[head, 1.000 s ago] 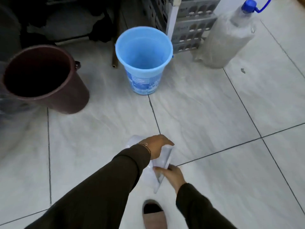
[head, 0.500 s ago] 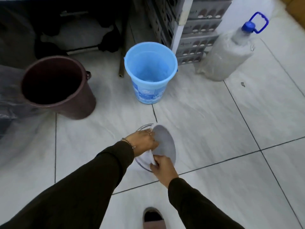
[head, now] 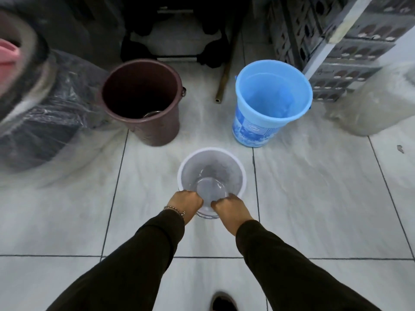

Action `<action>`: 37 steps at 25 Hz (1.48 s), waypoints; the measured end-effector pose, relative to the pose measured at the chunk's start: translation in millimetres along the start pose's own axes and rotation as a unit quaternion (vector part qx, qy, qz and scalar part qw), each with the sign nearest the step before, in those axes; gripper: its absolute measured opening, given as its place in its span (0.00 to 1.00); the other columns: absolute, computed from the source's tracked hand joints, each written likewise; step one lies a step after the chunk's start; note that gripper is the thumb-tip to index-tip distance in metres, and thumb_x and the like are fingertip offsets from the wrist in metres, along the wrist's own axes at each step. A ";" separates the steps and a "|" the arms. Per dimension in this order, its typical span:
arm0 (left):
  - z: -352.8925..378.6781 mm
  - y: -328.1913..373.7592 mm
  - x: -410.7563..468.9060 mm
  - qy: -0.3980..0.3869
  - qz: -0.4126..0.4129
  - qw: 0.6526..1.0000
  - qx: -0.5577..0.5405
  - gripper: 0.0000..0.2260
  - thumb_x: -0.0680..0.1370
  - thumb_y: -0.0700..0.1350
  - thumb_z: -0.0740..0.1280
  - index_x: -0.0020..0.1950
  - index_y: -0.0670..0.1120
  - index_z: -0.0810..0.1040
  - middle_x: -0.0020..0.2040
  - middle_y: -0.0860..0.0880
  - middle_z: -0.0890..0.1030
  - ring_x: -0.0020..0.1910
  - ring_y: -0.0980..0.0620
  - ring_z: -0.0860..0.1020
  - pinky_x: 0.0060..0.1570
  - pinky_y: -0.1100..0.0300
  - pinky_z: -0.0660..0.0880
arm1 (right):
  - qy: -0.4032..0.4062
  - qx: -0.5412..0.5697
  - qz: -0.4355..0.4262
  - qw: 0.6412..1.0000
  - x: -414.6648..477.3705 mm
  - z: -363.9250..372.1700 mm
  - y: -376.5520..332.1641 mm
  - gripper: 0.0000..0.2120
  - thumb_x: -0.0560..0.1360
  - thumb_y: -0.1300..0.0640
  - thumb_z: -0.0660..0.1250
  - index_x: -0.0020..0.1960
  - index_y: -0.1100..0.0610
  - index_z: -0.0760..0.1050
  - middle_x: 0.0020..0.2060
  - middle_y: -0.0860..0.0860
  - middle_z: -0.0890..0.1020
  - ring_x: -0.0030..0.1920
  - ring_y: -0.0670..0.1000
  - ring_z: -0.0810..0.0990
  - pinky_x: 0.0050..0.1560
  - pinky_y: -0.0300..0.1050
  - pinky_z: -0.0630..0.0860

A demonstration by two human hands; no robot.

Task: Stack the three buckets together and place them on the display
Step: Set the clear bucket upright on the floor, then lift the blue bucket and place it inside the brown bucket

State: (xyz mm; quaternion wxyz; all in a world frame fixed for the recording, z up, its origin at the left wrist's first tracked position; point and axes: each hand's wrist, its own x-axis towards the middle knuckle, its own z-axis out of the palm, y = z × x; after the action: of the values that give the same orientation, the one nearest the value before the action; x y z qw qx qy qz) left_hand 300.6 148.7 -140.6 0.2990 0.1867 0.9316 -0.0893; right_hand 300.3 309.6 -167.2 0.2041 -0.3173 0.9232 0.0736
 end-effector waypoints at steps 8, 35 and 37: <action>-26.7 -15.9 -59.9 -0.004 -0.013 0.992 -0.127 0.27 0.79 0.37 0.60 0.77 0.50 0.62 0.75 0.47 0.68 0.74 0.45 0.67 0.73 0.52 0.67 | -0.009 0.114 0.081 0.990 -76.8 -52.8 61.4 0.36 0.76 0.43 0.63 0.80 0.52 0.55 0.81 0.53 0.54 0.81 0.55 0.47 0.78 0.53 0.39; -251.2 -49.3 272.9 0.076 -0.284 0.712 -0.637 0.22 0.74 0.36 0.64 0.68 0.44 0.74 0.59 0.42 0.82 0.58 0.40 0.80 0.57 0.54 0.77 | 0.071 0.680 0.491 0.540 115.0 -96.6 380.9 0.13 0.79 0.59 0.65 0.57 0.69 0.75 0.47 0.61 0.80 0.48 0.64 0.82 0.48 0.59 0.82; -254.0 -49.7 255.2 0.087 -0.286 0.673 -0.676 0.25 0.72 0.37 0.65 0.69 0.48 0.72 0.51 0.44 0.83 0.52 0.41 0.82 0.50 0.53 0.81 | 0.093 0.609 0.479 0.625 106.7 -110.3 374.0 0.13 0.79 0.60 0.63 0.57 0.69 0.77 0.46 0.61 0.81 0.48 0.64 0.82 0.51 0.60 0.81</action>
State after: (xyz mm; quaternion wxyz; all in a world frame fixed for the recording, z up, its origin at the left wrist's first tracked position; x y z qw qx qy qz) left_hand -44.1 249.0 -83.9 0.2209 -0.3349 0.7671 0.5007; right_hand -42.9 515.6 -110.1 0.1999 0.3616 0.7928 -0.4482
